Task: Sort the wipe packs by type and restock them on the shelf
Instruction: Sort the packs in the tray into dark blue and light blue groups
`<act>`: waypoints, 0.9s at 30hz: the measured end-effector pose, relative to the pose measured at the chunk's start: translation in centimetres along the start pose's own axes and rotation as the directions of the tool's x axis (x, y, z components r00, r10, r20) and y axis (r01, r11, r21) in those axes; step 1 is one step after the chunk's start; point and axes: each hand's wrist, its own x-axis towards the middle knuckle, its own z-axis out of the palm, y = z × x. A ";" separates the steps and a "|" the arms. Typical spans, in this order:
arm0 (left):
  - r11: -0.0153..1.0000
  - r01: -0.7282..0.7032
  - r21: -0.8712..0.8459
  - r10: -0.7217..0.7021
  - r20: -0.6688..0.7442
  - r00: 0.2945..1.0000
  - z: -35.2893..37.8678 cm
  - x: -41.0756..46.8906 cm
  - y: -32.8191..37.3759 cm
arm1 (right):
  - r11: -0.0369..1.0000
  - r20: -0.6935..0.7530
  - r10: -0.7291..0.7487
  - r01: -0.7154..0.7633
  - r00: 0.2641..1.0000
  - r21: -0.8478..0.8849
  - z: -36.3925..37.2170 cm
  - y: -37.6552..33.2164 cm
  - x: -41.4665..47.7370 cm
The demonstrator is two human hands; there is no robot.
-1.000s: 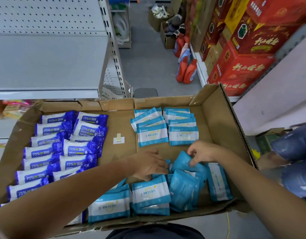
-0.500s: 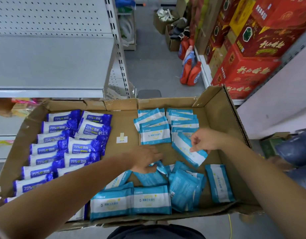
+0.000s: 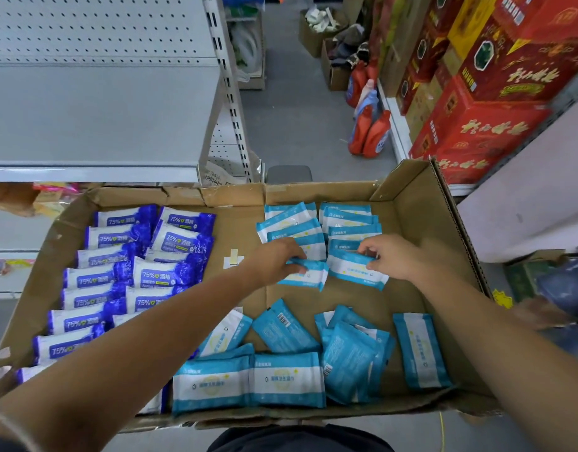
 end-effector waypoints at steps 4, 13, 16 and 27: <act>0.991 0.134 0.007 -0.132 -0.154 0.979 1.3 1.1 -1.1 | 0.993 -0.099 0.014 -0.026 0.995 -0.114 0.7 -0.3 0.8; 0.963 -0.015 0.270 0.134 -0.429 0.894 2.3 -0.7 -1.0 | 0.975 -0.229 -0.014 -0.037 0.973 -0.218 1.8 0.0 0.5; 0.882 -0.362 0.302 0.444 -0.275 0.853 2.3 -2.5 -0.7 | 0.992 -0.123 -0.105 0.094 0.987 -0.089 1.1 -1.2 -0.8; 0.708 -0.588 0.392 0.473 0.357 0.806 5.9 -7.9 -0.8 | 0.966 0.423 -0.258 0.248 0.869 0.079 4.3 -6.2 -5.3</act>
